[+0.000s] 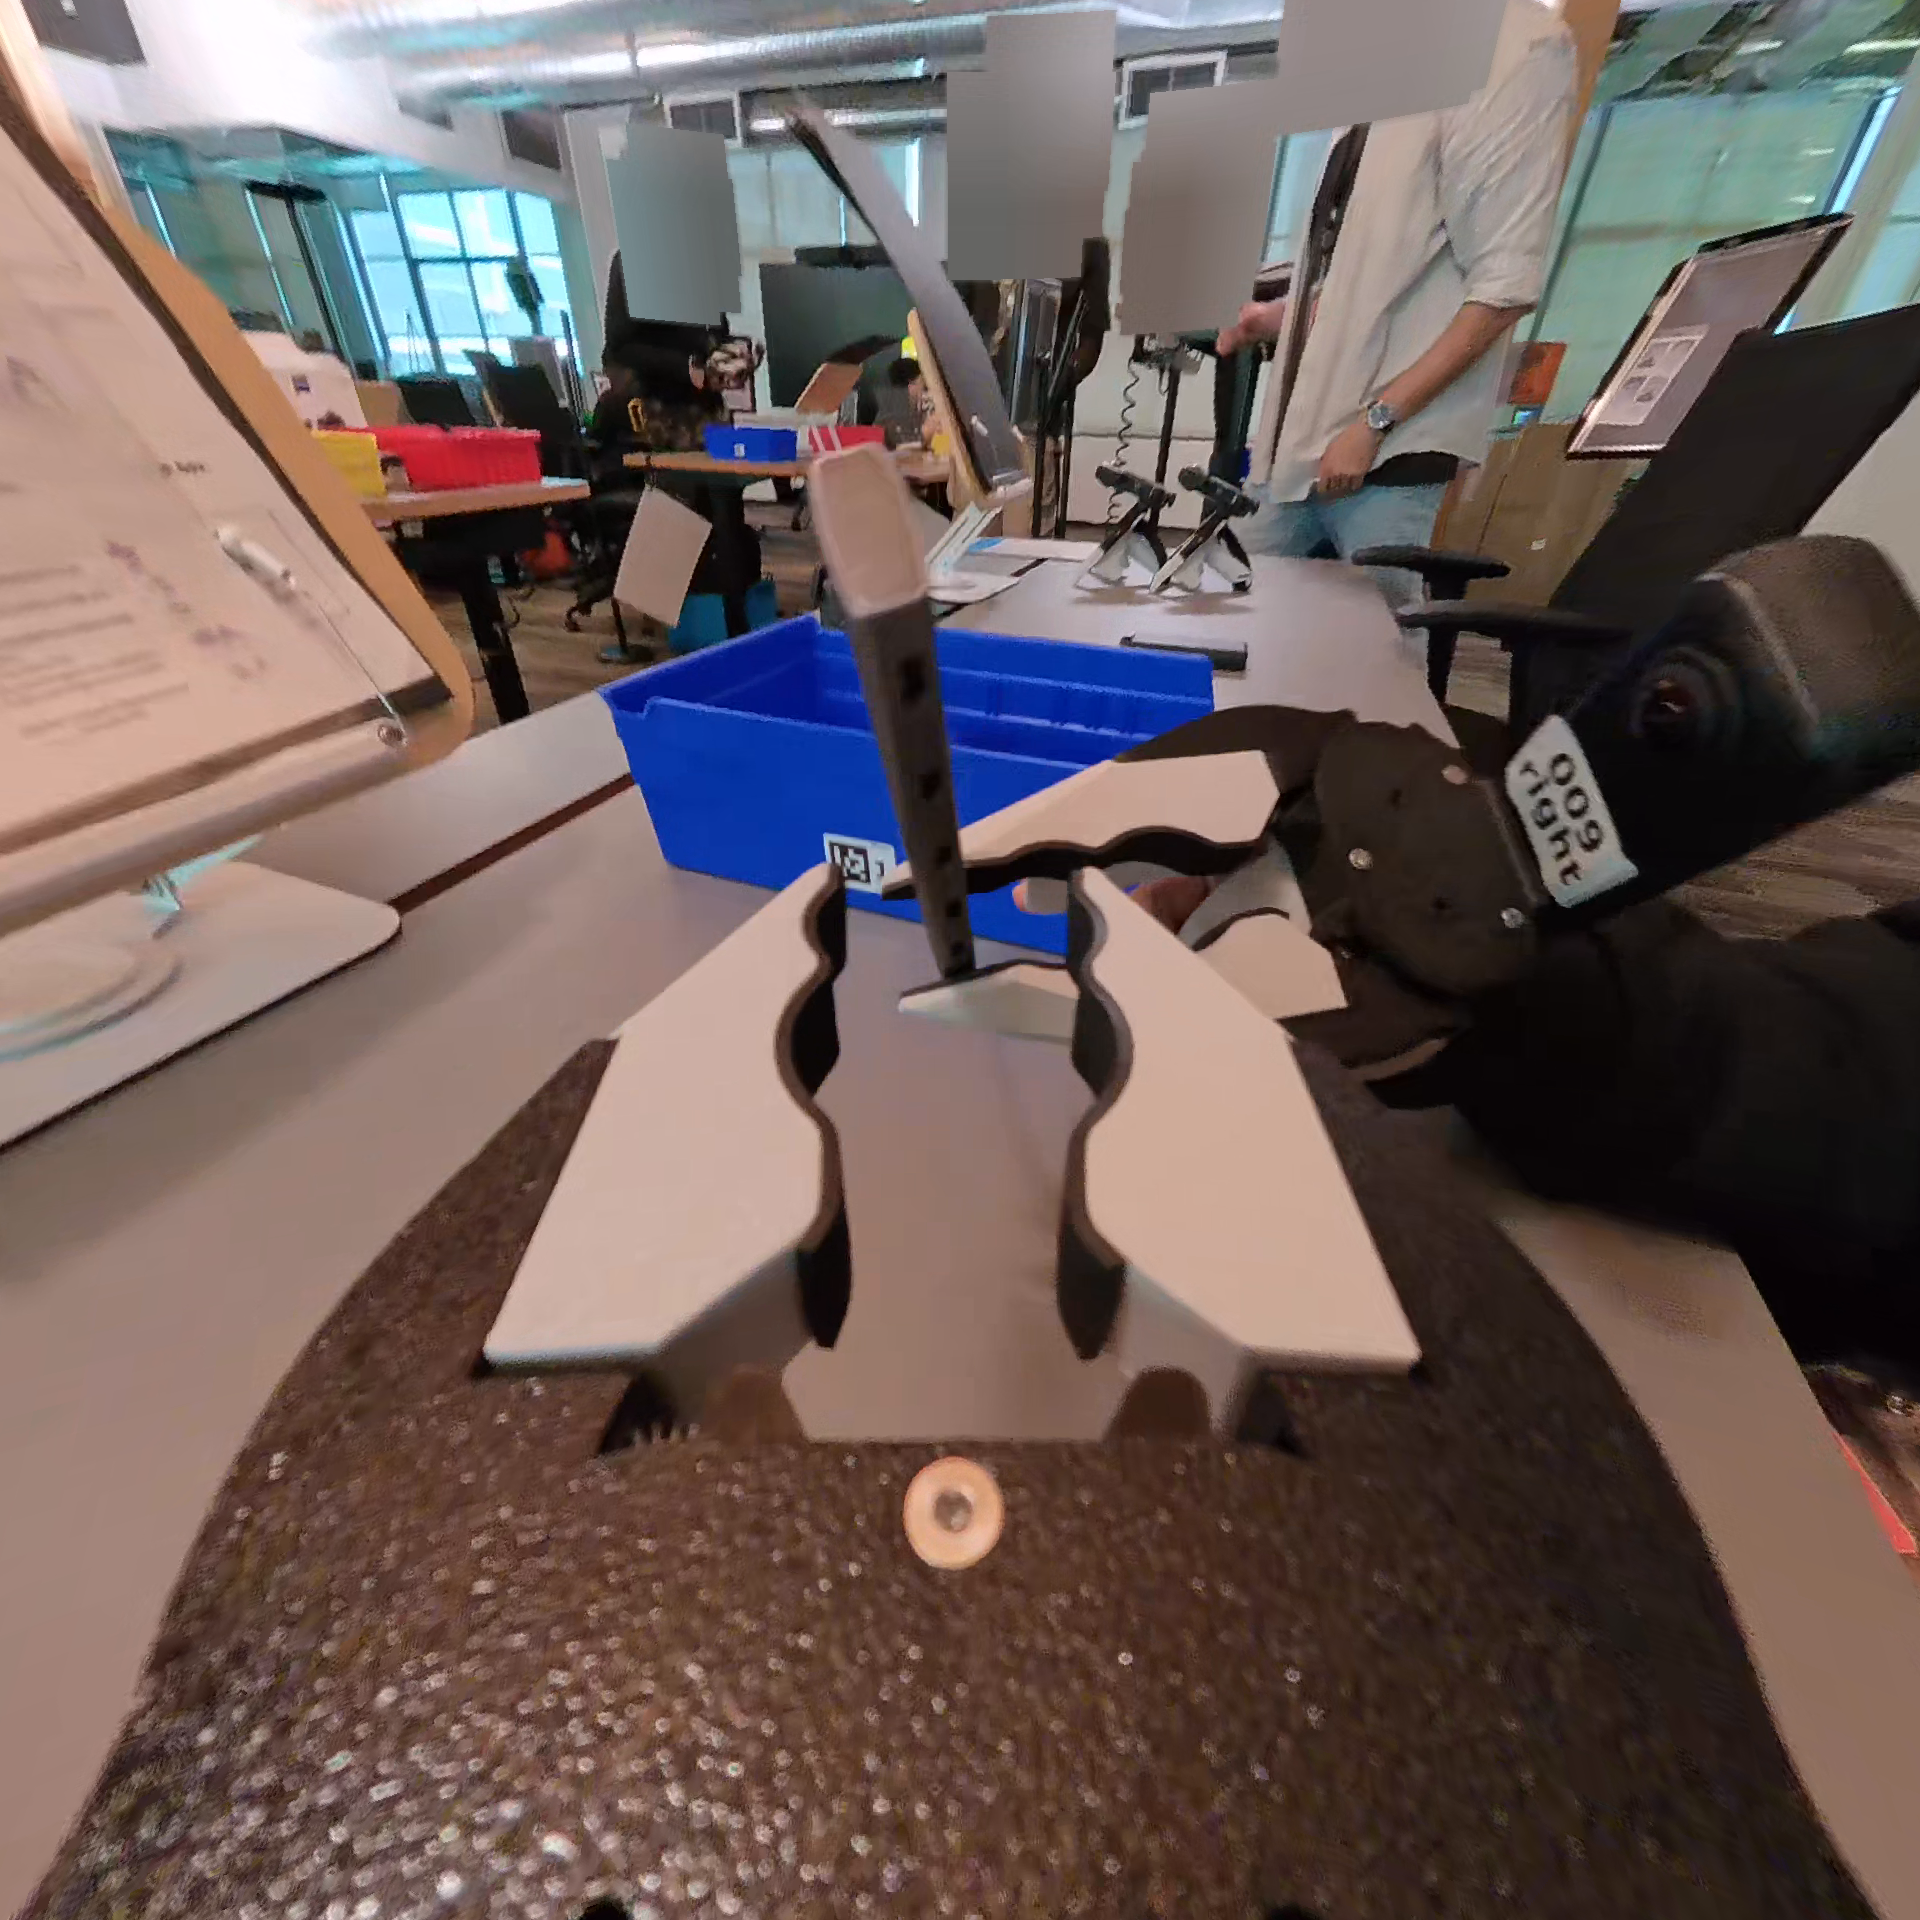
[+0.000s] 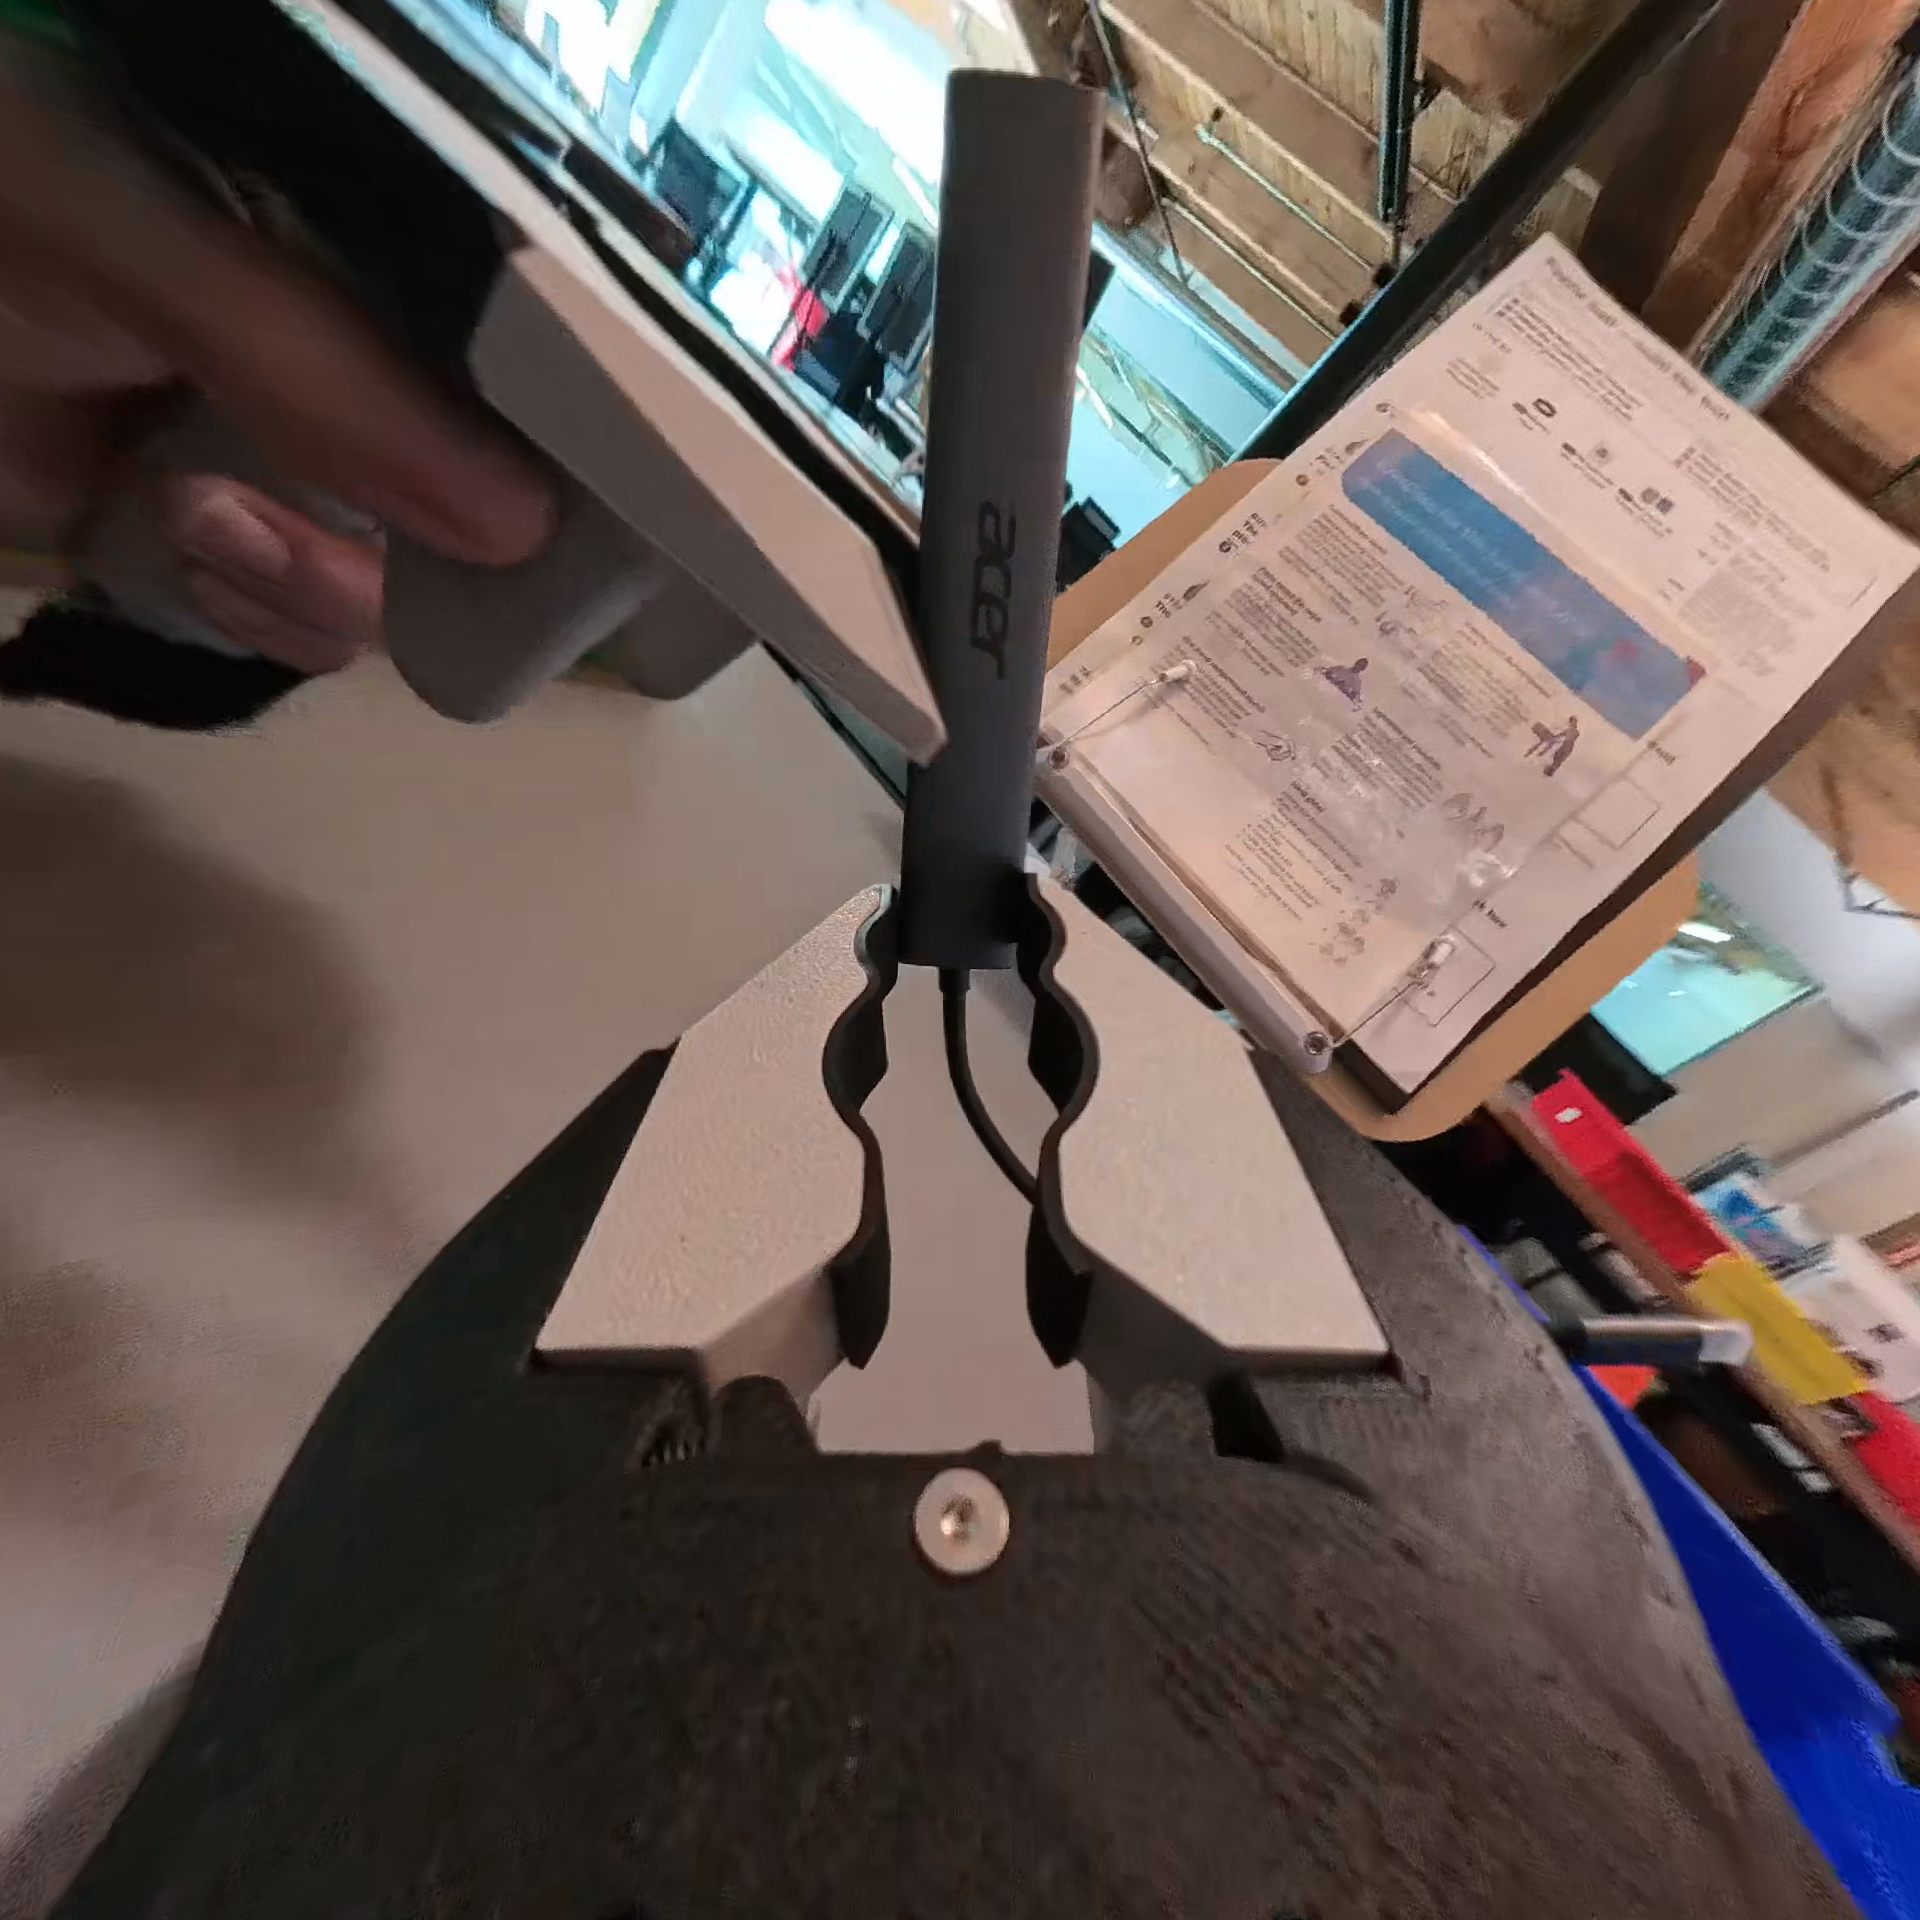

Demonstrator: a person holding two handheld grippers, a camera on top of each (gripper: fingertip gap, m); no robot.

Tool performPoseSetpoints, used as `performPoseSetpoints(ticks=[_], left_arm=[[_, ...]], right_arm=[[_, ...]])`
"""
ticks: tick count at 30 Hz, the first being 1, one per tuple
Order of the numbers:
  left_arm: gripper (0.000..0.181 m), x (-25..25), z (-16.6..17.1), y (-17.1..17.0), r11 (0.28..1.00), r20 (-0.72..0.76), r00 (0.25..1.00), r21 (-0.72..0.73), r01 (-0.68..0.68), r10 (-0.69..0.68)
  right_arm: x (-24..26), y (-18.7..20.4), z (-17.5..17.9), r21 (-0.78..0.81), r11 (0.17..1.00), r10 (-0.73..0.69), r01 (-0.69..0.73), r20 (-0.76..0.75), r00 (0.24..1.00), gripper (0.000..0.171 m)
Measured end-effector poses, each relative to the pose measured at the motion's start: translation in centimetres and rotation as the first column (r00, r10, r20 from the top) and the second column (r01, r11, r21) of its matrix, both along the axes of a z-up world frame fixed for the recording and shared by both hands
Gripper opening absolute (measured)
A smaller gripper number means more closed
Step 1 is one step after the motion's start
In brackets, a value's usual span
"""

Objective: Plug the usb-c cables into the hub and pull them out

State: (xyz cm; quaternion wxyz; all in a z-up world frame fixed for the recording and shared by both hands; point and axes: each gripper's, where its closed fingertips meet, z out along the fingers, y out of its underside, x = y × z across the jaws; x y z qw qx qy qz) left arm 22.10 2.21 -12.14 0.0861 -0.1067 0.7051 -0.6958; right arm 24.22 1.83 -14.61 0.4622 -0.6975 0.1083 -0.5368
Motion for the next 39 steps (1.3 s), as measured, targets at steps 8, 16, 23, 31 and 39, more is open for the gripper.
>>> performPoseSetpoints(ticks=[8,16,23,31,39], left_arm=[[0.007,0.7,-1.1,0.2,0.997,-0.199,0.98,-0.074,0.009,-0.024],[0.007,1.0,-1.6,-0.4,0.945,-0.59,0.773,-0.324,0.041,-0.235],[0.007,-1.1,-1.5,-1.0,0.878,-0.688,0.561,-0.446,0.172,-0.459],[0.007,-1.7,-0.8,-0.5,0.836,-0.684,0.493,-0.508,0.206,-0.537],[0.02,0.1,-0.1,-0.4,0.913,-0.581,0.741,-0.395,0.107,-0.338]], right_arm=[[0.0,0.3,-0.4,-0.156,0.984,-0.071,0.089,0.113,0.991,0.021],[-1.1,0.7,1.3,0.211,0.969,0.127,-0.132,0.036,0.991,0.048],[-2.3,1.8,1.1,0.147,0.963,0.214,-0.225,0.086,0.973,0.041],[-3.2,1.8,1.9,0.259,0.913,0.312,-0.315,0.051,0.949,0.023],[-2.2,0.2,3.2,0.442,0.872,0.248,-0.211,-0.027,0.968,0.022]])
